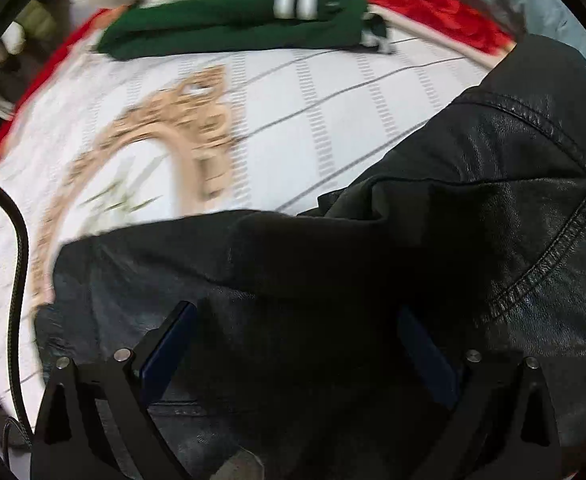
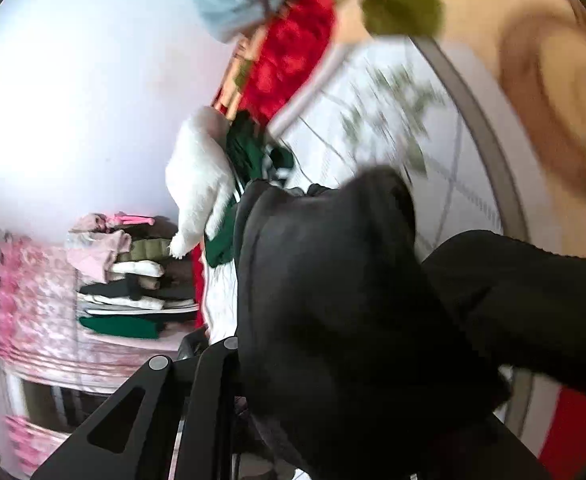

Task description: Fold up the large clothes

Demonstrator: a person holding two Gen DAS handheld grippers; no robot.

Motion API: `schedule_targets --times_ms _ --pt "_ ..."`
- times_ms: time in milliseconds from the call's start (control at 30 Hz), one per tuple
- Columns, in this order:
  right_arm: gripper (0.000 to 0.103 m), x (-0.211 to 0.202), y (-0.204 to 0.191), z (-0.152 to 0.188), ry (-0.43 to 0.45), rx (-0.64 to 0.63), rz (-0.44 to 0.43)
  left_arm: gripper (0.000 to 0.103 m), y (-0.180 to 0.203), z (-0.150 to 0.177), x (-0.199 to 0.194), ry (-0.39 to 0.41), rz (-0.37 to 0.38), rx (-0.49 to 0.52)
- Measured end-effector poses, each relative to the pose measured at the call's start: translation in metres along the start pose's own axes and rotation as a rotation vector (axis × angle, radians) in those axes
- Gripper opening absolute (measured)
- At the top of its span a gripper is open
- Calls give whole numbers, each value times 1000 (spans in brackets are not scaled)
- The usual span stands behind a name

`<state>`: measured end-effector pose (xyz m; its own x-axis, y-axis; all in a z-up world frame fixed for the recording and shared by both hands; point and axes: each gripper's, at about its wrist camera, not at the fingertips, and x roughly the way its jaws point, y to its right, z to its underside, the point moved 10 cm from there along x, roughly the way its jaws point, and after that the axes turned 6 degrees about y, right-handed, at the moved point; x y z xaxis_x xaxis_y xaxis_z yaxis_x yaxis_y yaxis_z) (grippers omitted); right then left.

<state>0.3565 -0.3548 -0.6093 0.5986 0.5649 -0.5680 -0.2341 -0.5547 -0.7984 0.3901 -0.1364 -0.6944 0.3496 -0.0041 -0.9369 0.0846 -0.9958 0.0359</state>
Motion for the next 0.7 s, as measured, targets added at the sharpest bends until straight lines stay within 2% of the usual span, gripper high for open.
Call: schedule_targets --times_ms 67,167,233,300,400,500,633,700 --pt "17 -3 -19 -7 6 -78 32 103 10 -6 5 -14 64 -30" --pt "17 -1 -53 -7 -14 -193 65 102 8 -11 -3 -27 113 -76" --pt "17 4 -81 6 -49 -275 59 102 -12 -10 -23 -10 120 -138" --pt "17 10 -106 26 -92 -351 45 102 -49 -5 -51 27 123 -236" --pt "17 24 -142 74 -186 -459 21 102 -111 18 -90 64 74 -365" --pt "17 46 -166 126 -290 -531 -9 102 -193 51 -125 85 -16 -516" --pt "17 82 -177 202 -434 -608 -42 102 -269 95 -153 99 -114 -653" --pt "17 107 -168 253 -531 -645 -32 102 -295 117 -162 102 -157 -701"
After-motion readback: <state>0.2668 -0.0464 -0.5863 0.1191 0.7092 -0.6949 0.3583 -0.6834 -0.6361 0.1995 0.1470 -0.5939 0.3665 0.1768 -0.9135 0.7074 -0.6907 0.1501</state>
